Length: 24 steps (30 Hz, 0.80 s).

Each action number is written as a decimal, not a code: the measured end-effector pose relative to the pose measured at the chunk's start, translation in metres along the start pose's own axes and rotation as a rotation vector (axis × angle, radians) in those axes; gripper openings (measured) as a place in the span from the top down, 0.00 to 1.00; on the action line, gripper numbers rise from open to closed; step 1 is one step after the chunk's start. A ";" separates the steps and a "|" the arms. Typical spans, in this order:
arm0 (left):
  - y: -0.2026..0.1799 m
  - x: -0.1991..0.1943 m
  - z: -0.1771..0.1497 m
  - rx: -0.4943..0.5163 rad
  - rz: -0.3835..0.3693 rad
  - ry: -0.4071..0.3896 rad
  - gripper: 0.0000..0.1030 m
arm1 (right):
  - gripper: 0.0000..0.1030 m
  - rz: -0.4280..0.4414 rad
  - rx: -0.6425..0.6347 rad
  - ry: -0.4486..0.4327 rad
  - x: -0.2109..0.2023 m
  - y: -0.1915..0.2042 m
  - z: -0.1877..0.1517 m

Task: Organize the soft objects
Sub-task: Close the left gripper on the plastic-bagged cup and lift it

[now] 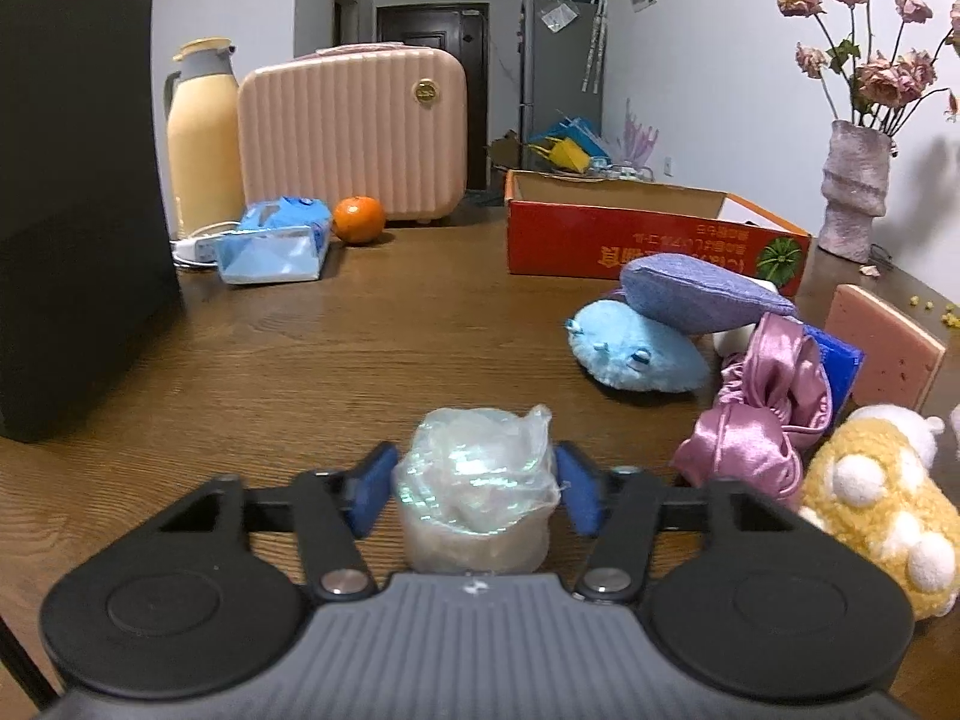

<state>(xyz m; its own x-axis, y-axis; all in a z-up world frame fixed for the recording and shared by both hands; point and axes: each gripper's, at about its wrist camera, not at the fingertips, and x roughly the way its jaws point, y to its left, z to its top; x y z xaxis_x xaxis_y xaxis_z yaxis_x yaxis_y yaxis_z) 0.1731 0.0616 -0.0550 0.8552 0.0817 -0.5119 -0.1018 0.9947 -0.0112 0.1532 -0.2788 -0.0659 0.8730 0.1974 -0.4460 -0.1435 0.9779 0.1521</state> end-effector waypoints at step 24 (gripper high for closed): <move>-0.004 -0.016 0.025 -0.005 -0.026 -0.074 0.56 | 0.67 -0.009 -0.038 -0.053 -0.007 -0.003 0.022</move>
<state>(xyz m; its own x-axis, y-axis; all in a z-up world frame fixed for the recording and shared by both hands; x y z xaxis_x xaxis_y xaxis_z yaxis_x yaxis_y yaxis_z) 0.1730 0.0576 -0.0253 0.8929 0.0604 -0.4461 -0.0814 0.9963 -0.0281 0.1577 -0.2847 -0.0432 0.8978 0.1857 -0.3993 -0.1521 0.9817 0.1144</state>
